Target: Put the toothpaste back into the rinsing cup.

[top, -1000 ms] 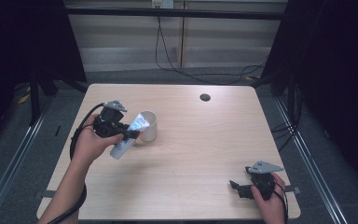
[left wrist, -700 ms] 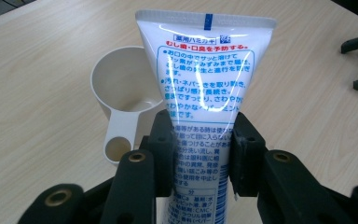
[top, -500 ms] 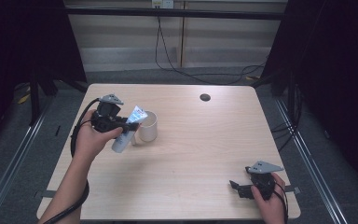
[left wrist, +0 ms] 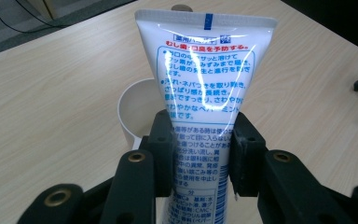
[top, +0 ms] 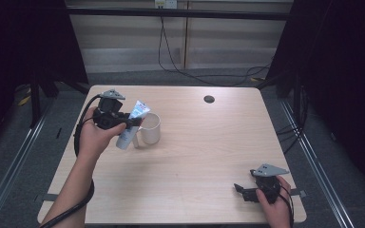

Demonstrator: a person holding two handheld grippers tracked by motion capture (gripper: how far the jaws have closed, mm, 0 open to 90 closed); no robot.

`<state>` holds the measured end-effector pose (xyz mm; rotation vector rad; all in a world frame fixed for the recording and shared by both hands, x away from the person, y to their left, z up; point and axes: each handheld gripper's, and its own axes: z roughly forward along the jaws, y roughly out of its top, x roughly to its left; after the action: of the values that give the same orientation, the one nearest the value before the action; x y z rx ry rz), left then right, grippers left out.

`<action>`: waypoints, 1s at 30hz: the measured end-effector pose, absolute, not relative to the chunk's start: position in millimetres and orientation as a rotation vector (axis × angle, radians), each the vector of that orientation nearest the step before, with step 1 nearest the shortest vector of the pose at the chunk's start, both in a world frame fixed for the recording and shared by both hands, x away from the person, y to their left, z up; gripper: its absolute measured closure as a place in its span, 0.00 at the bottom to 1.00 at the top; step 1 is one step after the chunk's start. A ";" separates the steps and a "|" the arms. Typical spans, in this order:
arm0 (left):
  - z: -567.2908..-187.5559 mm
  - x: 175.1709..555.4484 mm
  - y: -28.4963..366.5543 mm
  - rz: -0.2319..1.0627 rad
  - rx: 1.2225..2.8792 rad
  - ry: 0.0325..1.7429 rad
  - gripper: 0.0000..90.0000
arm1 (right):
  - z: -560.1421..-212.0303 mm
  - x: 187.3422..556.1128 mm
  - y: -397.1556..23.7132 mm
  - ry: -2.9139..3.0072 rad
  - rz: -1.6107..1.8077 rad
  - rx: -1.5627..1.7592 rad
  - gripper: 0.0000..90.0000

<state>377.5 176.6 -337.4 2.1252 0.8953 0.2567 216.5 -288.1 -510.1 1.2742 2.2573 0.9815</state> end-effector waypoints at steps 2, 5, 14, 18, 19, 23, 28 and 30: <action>-336.7 378.0 174.7 0.259 2.103 0.911 0.74 | -510.1 216.4 -288.1 2.257 0.981 1.274 0.16; -334.9 380.0 174.2 0.266 2.125 0.891 0.74 | -510.0 216.4 -288.1 2.258 0.981 1.274 0.16; -334.1 384.6 172.7 0.281 2.085 0.919 0.74 | -510.0 216.3 -288.0 2.259 0.980 1.276 0.16; -333.5 386.7 170.7 0.290 2.047 0.946 0.74 | -510.0 216.3 -288.0 2.258 0.981 1.276 0.15; -332.3 387.4 170.9 0.300 2.055 0.941 0.74 | -510.0 216.3 -288.0 2.258 0.981 1.276 0.16; -329.2 389.1 168.3 0.318 2.042 0.948 0.74 | -510.0 216.4 -288.0 2.258 0.981 1.276 0.16; -327.9 392.5 165.6 0.338 2.036 0.940 0.74 | -510.1 216.5 -288.1 2.258 0.981 1.274 0.15; -328.6 393.2 163.6 0.336 2.039 0.949 0.74 | -510.1 216.5 -288.1 2.258 0.982 1.274 0.16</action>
<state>393.2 163.6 -328.6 2.0387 0.9488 0.3361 216.5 -288.1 -510.1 1.2743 2.2575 0.9817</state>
